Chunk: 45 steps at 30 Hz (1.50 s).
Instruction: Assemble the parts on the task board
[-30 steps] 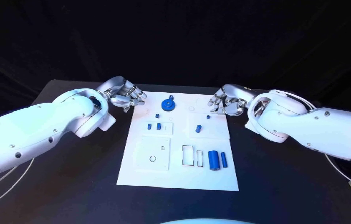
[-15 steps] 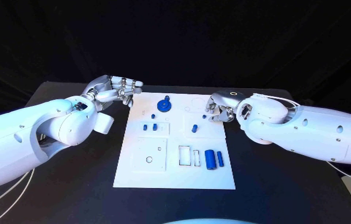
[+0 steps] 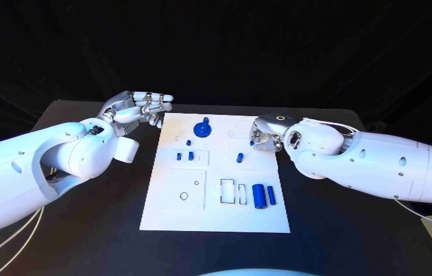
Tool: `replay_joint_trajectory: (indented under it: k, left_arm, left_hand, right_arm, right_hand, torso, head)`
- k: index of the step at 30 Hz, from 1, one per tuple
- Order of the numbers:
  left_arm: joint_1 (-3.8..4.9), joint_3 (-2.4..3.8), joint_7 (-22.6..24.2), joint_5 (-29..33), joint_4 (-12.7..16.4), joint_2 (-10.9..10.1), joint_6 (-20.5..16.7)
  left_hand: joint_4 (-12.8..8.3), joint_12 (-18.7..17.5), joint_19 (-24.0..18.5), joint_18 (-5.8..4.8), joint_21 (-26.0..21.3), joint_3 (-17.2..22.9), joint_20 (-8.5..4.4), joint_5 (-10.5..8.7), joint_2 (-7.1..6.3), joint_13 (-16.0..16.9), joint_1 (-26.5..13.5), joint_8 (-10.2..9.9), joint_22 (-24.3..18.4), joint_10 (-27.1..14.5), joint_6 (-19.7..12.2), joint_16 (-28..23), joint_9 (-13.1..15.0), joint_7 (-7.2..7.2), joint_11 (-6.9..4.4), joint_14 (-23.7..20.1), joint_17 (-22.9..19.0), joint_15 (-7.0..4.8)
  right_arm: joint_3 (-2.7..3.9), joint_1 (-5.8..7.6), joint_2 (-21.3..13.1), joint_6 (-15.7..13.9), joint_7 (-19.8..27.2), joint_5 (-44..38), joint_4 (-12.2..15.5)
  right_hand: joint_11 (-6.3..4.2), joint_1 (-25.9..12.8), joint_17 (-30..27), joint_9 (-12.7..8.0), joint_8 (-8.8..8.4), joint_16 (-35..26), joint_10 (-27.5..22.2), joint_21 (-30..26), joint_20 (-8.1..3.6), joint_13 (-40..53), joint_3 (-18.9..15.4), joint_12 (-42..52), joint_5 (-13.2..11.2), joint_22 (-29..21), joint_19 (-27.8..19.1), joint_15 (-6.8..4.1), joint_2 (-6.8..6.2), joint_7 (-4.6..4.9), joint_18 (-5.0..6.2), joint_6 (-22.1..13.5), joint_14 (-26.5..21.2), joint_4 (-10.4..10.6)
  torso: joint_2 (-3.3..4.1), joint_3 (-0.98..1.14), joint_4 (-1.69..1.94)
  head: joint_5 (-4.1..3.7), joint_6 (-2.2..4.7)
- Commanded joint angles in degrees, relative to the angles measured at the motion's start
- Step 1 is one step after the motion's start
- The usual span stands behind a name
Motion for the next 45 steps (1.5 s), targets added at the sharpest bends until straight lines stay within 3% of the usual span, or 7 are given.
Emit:
replay_joint_trajectory:
  k: [1,11,16,32,45]
  left_arm:
    - [0.01,0.03,1.17,1.49,0.21,0.01,1.07]
    - [0.01,0.03,0.75,1.51,0.19,-0.01,1.2]
    - [0.02,0.03,0.56,1.48,0.08,0.0,1.05]
    - [0.02,0.03,-0.22,1.42,-0.15,-0.13,1.26]
    - [0.02,0.03,-0.51,1.36,-0.19,-0.09,1.41]
  left_hand:
    - [-0.06,0.3,-0.2,0.6,-0.42,-0.31,0.11,-0.04,0.49,0.1,0.03,-0.23,-0.1,-0.51,-0.17,-0.38,-0.09,0.21,0.07,-0.39,-0.13,-0.1]
    - [-0.29,0.53,-0.07,0.6,-0.67,-0.41,0.13,-0.04,0.66,0.21,0.27,-0.33,-0.29,-0.78,-0.38,-0.46,-0.18,0.32,0.14,-0.43,-0.29,-0.05]
    - [-0.46,0.67,0.01,0.6,-0.78,-0.43,0.14,-0.03,0.76,0.27,0.47,-0.38,-0.38,-0.89,-0.47,-0.5,-0.22,0.37,0.17,-0.44,-0.41,-0.04]
    - [-0.87,0.95,0.18,0.61,-0.97,-0.47,0.14,-0.03,0.84,0.38,0.9,-0.4,-0.53,-1.06,-0.55,-0.61,-0.29,0.45,0.21,-0.5,-0.67,-0.03]
    - [-1.13,1.11,0.29,0.61,-1.08,-0.44,0.13,-0.03,0.98,0.45,1.19,-0.4,-0.61,-1.19,-0.55,-0.66,-0.32,0.47,0.22,-0.53,-0.8,-0.03]
  right_arm:
    - [-0.01,-0.3,0.32,0.48,0.28,-0.53,-0.66]
    - [-0.01,-0.64,1.11,0.23,1.15,0.46,-1.36]
    - [-0.01,-0.72,1.35,0.29,1.32,0.75,-1.46]
    - [-0.01,-0.86,1.64,1.09,1.61,1.31,-1.36]
    - [-0.01,-1.07,2.06,1.23,1.69,1.42,-1.74]
  right_hand:
    - [-0.03,0.83,0.09,-0.12,-0.14,0.38,0.8,0.43,-0.08,-0.69,1.61,-0.57,0.33,7.84,0.56,-0.03,-0.01,0.01,-0.36,0.78,2.11,-0.23]
    - [-0.07,1.05,0.39,-0.27,-0.17,0.75,2.45,1.0,-0.12,-2.25,5.88,-1.74,0.39,8.33,0.83,-0.01,-0.19,0.05,-0.49,1.7,2.14,-1.13]
    - [-0.03,-0.62,0.4,-0.45,-0.3,0.91,3.54,1.13,-0.09,-3.56,8.95,-2.84,0.18,8.6,0.88,0.02,-1.57,0.09,-0.52,1.99,2.11,-2.02]
    - [-0.01,-1.52,0.33,-0.58,-0.34,0.92,3.92,1.26,-0.05,-4.08,9.97,-3.29,0.09,8.77,0.95,0.1,-2.68,0.18,-0.55,1.93,2.08,-2.7]
    - [-0.61,-2.37,0.74,-0.17,0.45,1.37,6.28,2.36,-0.31,-4.34,12.12,-3.18,0.05,9.46,1.49,-0.33,-2.42,-0.36,-0.78,4.02,2.2,-4.32]
  torso:
    - [0.01,0.1,-0.07]
    - [0.01,0.11,-0.1]
    - [0.03,0.1,-0.12]
    - [-0.02,0.07,-0.11]
    - [-0.03,0.09,-0.08]
  head:
    - [0.14,-0.09]
    - [0.26,-0.09]
    - [0.33,-0.2]
    - [0.41,-0.51]
    - [0.46,-0.72]
